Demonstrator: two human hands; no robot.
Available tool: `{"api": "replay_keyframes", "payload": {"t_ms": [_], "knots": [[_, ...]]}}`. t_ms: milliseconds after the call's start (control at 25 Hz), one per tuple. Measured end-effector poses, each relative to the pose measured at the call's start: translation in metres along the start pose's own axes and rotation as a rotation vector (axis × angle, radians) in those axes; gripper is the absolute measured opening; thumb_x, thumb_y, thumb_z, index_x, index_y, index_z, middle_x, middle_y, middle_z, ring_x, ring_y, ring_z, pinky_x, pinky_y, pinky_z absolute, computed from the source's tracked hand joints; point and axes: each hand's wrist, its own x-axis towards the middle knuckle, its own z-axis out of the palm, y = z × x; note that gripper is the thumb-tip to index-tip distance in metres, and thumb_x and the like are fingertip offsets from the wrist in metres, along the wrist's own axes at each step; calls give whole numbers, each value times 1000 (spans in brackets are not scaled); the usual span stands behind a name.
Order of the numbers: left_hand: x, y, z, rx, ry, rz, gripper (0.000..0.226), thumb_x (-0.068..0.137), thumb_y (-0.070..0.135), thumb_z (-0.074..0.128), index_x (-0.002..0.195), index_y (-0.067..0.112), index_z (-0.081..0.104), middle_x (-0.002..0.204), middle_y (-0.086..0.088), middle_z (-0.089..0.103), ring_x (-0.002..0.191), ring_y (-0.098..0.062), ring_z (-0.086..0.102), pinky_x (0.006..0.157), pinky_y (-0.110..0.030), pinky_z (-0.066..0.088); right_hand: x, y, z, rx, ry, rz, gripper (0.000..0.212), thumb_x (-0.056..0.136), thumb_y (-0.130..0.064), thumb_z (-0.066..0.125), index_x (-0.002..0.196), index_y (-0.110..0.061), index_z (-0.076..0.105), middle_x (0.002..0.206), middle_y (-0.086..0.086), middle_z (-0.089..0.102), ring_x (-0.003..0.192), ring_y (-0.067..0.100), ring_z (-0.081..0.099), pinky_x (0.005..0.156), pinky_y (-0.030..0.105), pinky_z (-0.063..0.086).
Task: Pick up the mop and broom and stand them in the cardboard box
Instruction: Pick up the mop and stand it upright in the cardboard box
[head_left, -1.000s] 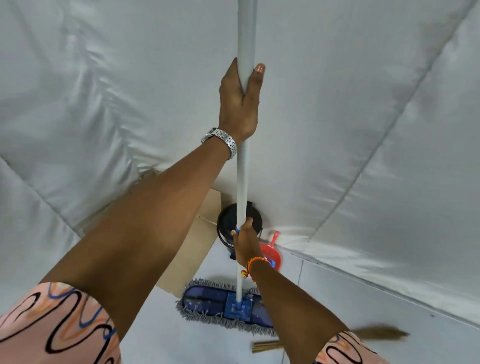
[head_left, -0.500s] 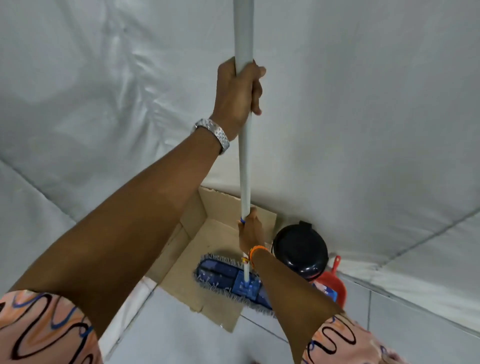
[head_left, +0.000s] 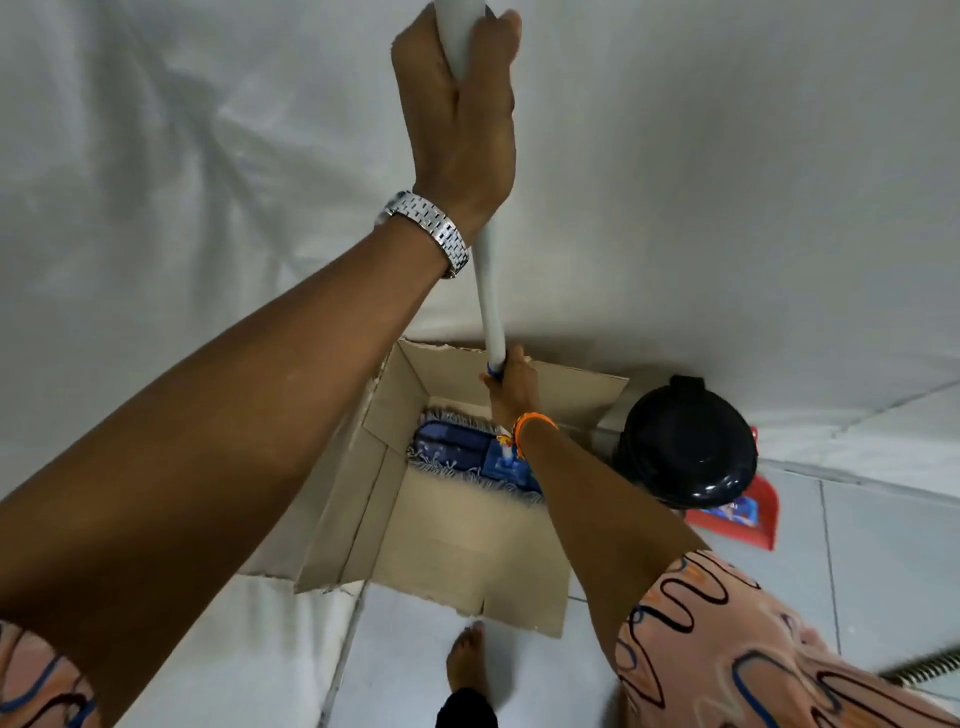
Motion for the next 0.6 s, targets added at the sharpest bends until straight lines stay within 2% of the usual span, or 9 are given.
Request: {"api": "replay_keyframes", "payload": {"t_ms": [120,280,400,480,520,600], "knots": [[32,-20,-19,19,-47,-12,41,81,21,60,50,27,32,48,-2,25,43,-19,25,46,-32,25,27,-9,16,-8,16,-18,29,88,-6,61,107,-5,40,86,10,53,75,26,51,60,34,44],[72,-57,-34,52,-294,-37,41,94,19,51,56,19,35,46,7,35,39,-15,37,46,-25,36,64,-4,20,-48,-16,-15,27,88,-5,60,106,-6,40,84,15,53,71,28,50,60,39,45],[110,-83,-29,141,-484,-77,35,99,14,35,65,18,42,50,14,50,48,-8,51,60,-28,50,95,-5,20,-17,41,14,21,87,-1,56,97,-10,40,87,16,53,72,25,48,56,33,44],[128,-91,-17,196,-550,-121,32,97,14,33,67,19,44,52,16,55,52,-6,56,68,-29,53,108,-7,17,5,86,49,18,88,1,53,93,-11,40,90,14,51,75,25,48,54,24,45],[136,-94,-9,220,-556,-133,31,96,15,33,67,20,44,53,15,54,52,-7,56,69,-29,52,115,-6,17,-4,91,56,16,89,1,53,94,-9,41,91,15,51,78,26,51,57,23,49],[145,-101,2,224,-529,-148,31,99,19,32,70,19,45,57,12,51,50,-9,54,66,-28,51,125,-3,17,-42,104,70,18,89,-3,57,101,-6,43,97,18,57,85,31,60,72,36,57]]}}
